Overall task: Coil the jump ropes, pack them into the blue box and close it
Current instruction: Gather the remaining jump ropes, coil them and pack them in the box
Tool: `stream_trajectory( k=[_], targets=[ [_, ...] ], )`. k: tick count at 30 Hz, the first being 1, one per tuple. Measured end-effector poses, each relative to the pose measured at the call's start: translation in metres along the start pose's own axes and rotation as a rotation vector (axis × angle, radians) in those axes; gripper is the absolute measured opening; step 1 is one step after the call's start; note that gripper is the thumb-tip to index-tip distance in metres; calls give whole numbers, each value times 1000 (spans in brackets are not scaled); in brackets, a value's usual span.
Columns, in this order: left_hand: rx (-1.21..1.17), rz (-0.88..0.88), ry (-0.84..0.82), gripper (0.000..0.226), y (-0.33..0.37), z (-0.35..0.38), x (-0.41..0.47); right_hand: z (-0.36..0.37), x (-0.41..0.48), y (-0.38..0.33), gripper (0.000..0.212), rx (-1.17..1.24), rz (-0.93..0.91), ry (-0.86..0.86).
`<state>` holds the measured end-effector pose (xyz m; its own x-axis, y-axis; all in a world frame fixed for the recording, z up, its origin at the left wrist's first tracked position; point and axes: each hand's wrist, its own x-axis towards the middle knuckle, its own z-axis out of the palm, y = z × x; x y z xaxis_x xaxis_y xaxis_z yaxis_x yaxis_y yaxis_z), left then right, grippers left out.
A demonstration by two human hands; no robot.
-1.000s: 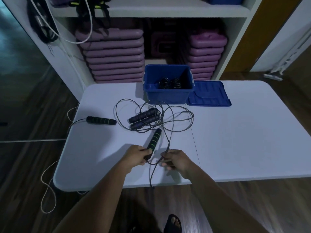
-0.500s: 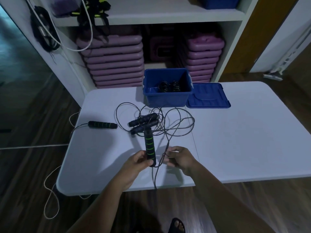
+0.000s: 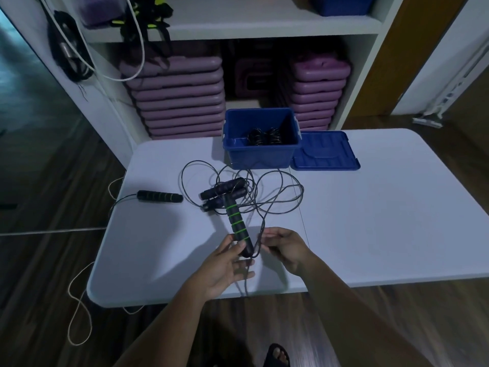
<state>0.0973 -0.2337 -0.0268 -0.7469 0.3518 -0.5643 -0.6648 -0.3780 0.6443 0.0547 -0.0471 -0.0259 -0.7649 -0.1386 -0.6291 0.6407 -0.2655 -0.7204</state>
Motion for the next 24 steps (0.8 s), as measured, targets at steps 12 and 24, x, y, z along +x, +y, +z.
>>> stream_trajectory(
  k=[12,24],
  targets=[
    [330,98,28,37,13,10,5,-8,-12,-14,22,52,113,-87],
    [788,141,77,43,29,8,8,0,-10,-31,19,-27,46,36]
  ],
)
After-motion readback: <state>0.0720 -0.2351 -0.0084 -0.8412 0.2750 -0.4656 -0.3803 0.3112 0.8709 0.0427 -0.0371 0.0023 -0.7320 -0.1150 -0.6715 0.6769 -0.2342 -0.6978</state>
